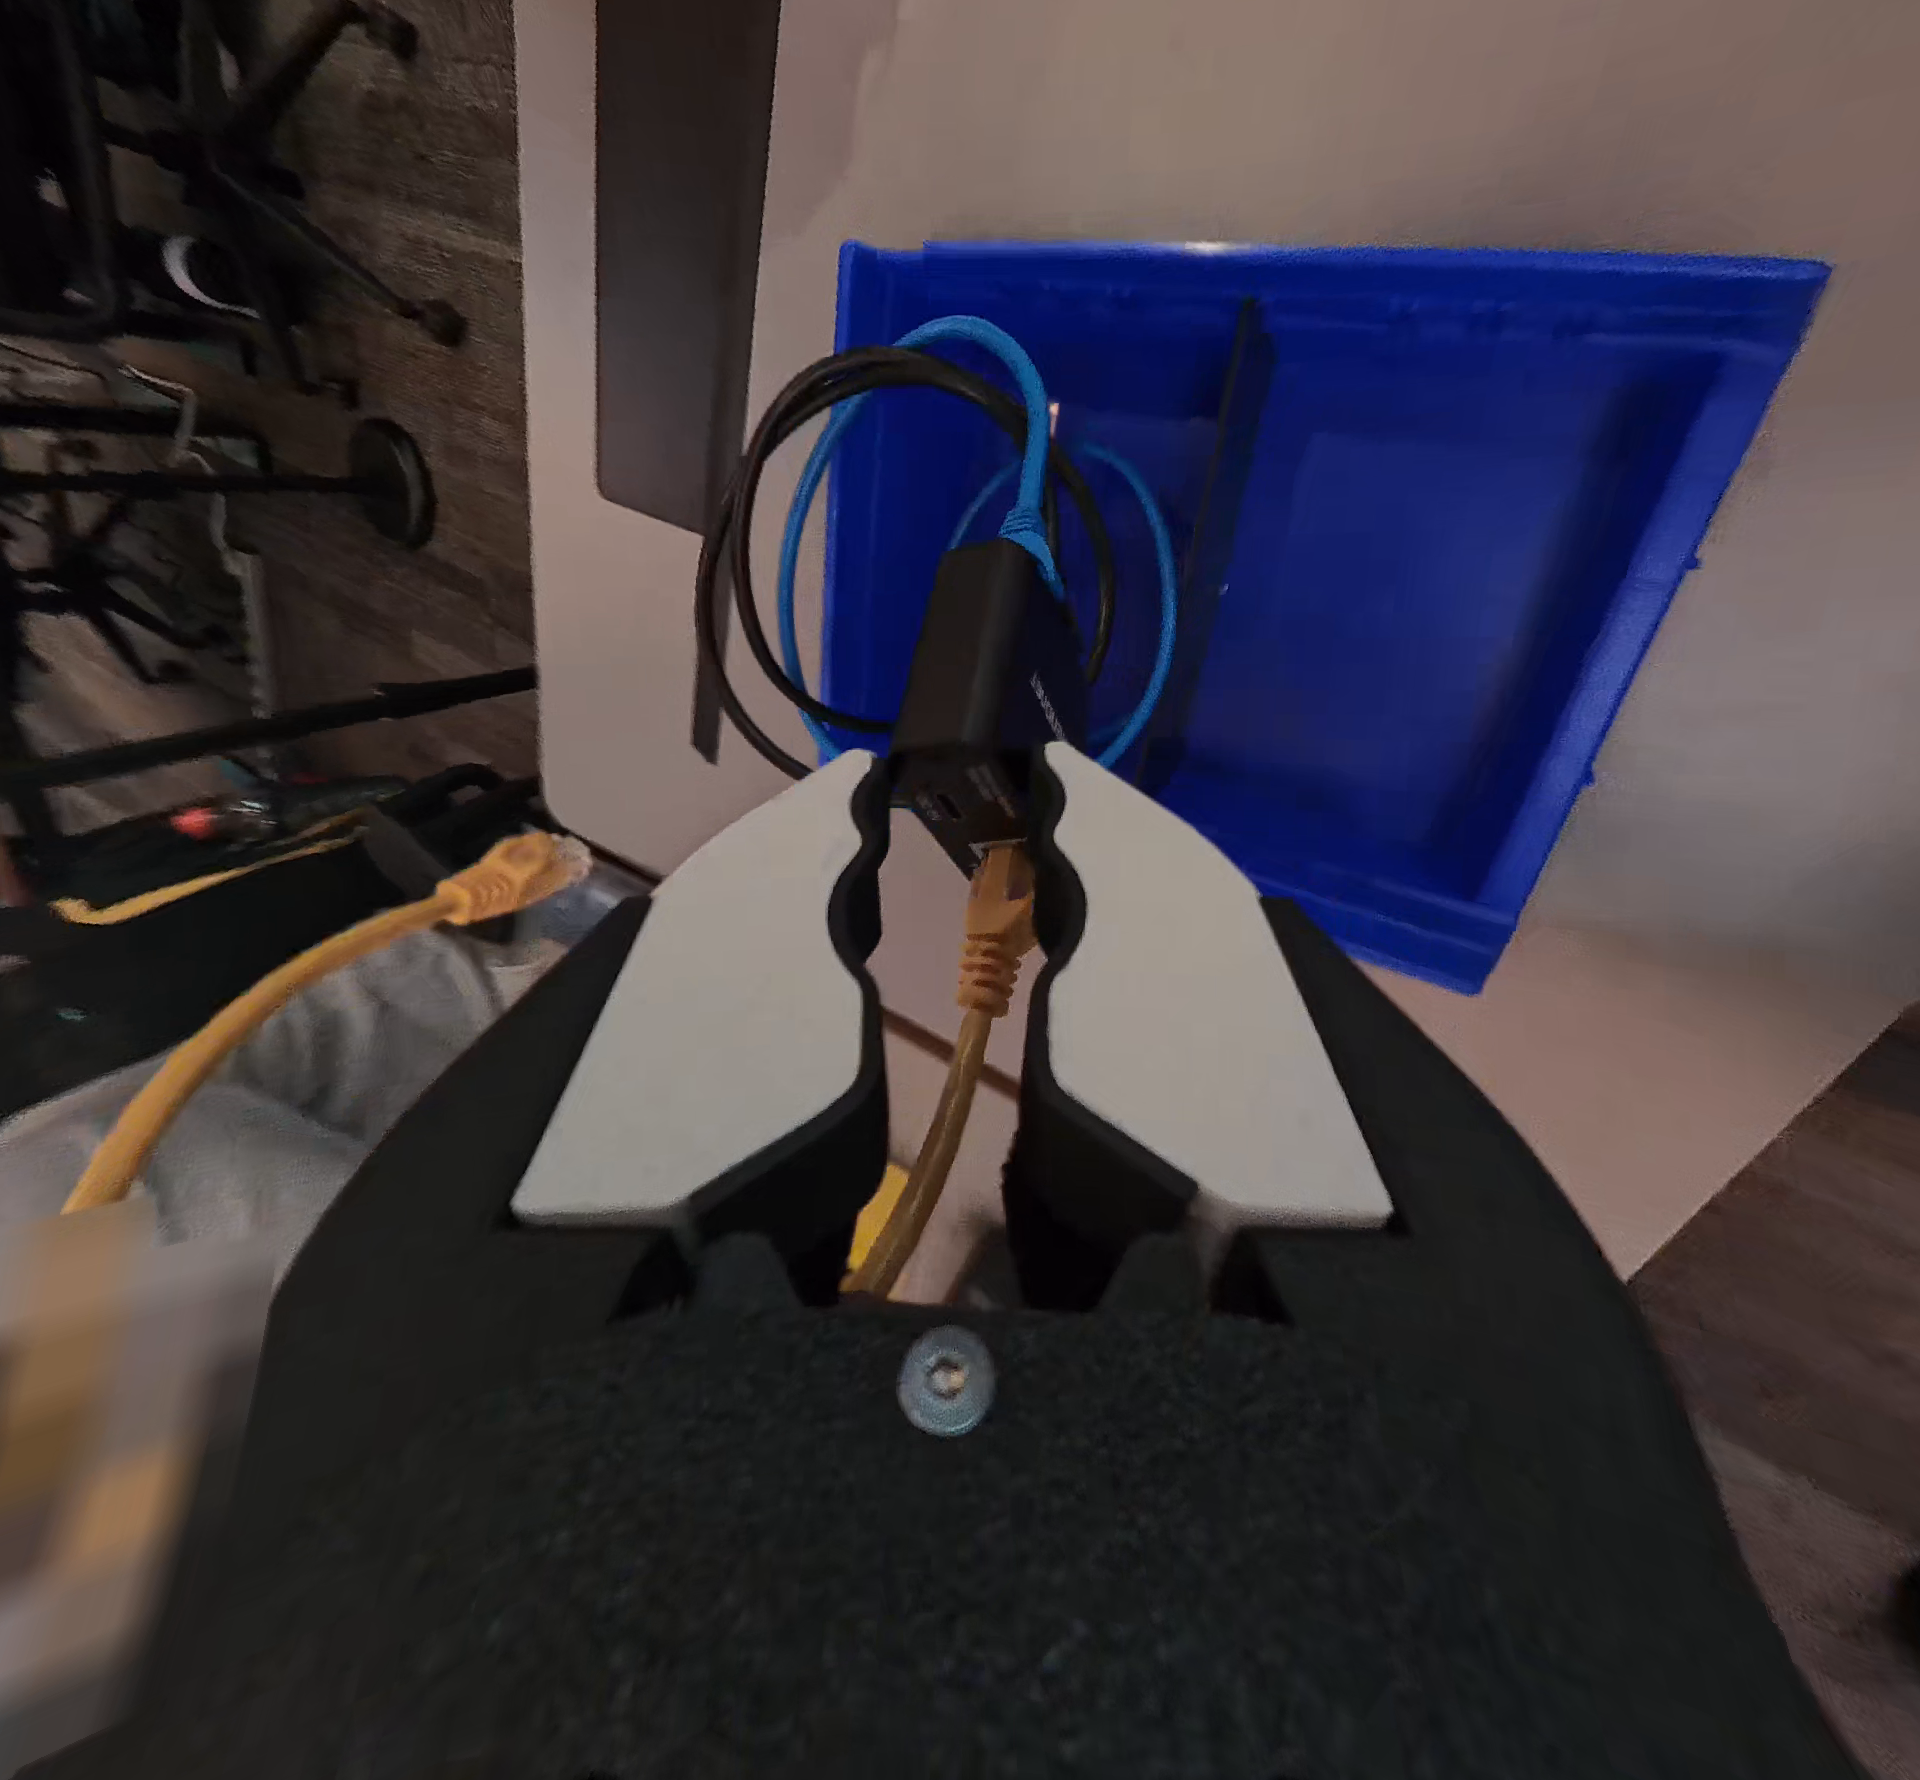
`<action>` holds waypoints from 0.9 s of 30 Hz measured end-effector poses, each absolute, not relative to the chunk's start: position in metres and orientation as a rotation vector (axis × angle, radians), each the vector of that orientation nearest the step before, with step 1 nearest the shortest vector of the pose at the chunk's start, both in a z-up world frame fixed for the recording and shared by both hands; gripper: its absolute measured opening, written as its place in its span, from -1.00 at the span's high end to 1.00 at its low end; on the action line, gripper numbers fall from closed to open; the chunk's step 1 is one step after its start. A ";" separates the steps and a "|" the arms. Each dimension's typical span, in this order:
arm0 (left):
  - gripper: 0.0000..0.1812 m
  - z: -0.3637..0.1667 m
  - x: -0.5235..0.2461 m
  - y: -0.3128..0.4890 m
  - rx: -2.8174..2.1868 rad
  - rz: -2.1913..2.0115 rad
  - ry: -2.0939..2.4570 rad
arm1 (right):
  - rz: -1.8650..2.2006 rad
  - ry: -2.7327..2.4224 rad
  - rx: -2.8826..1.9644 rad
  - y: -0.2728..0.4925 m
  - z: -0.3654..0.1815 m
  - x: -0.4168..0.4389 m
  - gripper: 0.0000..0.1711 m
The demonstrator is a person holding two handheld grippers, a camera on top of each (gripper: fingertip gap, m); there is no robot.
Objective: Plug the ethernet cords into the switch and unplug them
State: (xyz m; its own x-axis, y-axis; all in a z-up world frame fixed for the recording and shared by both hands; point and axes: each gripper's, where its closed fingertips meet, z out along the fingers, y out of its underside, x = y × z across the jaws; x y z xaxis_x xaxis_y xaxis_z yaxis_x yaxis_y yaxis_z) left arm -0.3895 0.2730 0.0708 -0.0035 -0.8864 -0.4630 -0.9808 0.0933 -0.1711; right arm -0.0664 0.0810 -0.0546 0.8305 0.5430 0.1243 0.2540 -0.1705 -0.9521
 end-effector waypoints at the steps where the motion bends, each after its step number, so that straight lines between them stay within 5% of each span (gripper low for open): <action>1: 0.73 0.082 -0.382 0.265 -1.794 0.316 1.956 | 0.308 -0.679 -1.733 0.086 -0.043 -0.079 0.52; 12: 0.73 0.217 -0.282 0.183 -1.350 0.613 2.091 | 0.421 -0.844 -1.454 0.096 0.078 -0.166 0.51; 19: 0.73 0.271 -0.213 0.148 -1.169 0.313 1.932 | 0.433 -0.747 -1.430 0.069 0.097 -0.138 0.51; 23: 0.73 0.256 -0.176 0.140 -1.245 0.039 1.766 | 0.422 -0.657 -1.482 0.062 0.095 -0.108 0.51; 27: 0.74 0.179 -0.148 0.139 -1.484 -0.262 1.625 | 0.459 -0.602 -1.569 0.060 0.072 -0.084 0.51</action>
State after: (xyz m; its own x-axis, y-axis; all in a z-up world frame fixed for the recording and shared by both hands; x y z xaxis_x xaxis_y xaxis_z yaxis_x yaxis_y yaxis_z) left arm -0.1477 0.1387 0.1787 0.1162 -0.8809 -0.4587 -0.6918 0.2596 -0.6738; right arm -0.0839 0.0598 0.0722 0.7789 0.6240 0.0629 0.1050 -0.0309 -0.9940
